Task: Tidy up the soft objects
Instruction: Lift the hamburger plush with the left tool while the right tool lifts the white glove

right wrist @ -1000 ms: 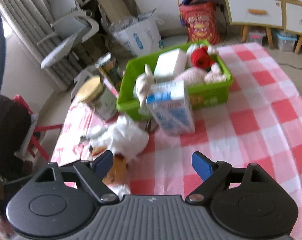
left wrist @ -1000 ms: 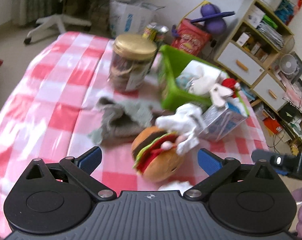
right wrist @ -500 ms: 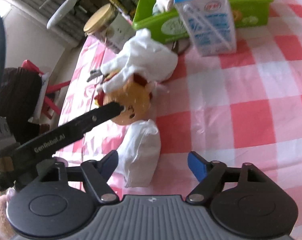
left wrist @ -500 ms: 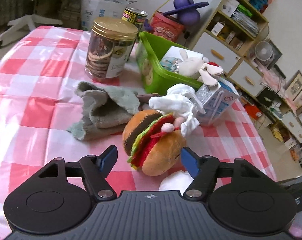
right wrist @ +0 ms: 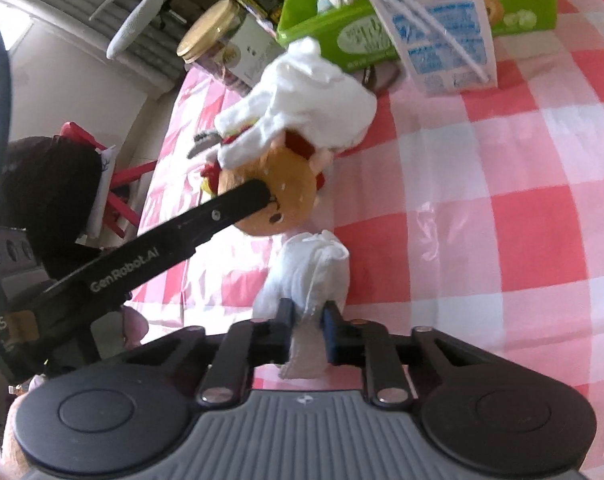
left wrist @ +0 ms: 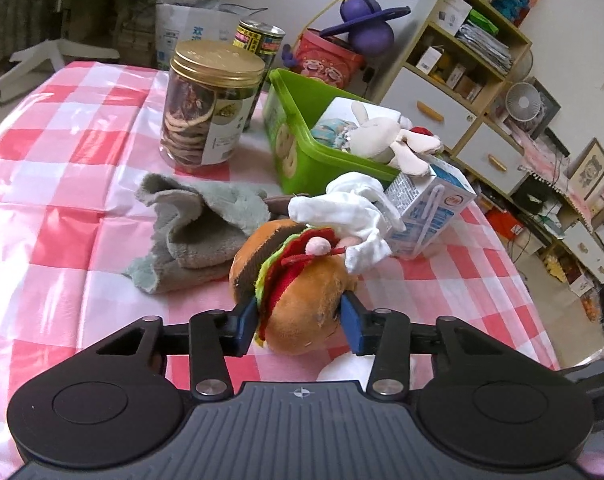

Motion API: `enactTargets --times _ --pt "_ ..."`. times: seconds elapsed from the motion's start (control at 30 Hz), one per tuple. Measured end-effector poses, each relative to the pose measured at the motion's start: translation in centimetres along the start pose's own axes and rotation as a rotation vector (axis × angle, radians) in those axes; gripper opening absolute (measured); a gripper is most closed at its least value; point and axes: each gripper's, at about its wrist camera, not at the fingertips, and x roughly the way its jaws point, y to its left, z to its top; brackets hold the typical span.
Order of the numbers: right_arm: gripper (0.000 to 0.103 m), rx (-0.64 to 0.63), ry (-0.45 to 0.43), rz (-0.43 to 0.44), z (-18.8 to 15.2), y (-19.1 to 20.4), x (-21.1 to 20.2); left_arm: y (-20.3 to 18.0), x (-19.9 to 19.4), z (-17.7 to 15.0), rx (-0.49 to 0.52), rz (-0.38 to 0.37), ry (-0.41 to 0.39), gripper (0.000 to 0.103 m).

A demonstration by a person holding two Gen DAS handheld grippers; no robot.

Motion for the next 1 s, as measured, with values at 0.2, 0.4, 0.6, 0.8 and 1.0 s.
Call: enactTargets --times 0.2,0.4,0.6,0.8,1.0 --pt "0.0 0.035 -0.046 -0.017 0.5 -1.2 -2.1 -0.3 -1.2 0.4 0.006 0.061 0.044 0.042" --pt "0.0 0.1 -0.122 -0.053 1.1 -3.7 -5.0 0.0 -2.9 0.5 -0.043 0.097 0.107 0.041" --pt "0.0 0.197 -0.19 -0.06 1.6 -6.3 -7.7 -0.4 -4.3 0.4 -0.03 0.087 0.132 0.041" --pt "0.0 0.258 -0.255 -0.027 1.6 -7.7 -10.4 -1.5 -5.4 0.1 -0.02 0.024 0.135 0.041" --pt "0.0 0.283 -0.292 -0.014 1.3 -8.4 -11.9 -2.7 -5.4 -0.1 -0.028 -0.019 0.143 0.041"
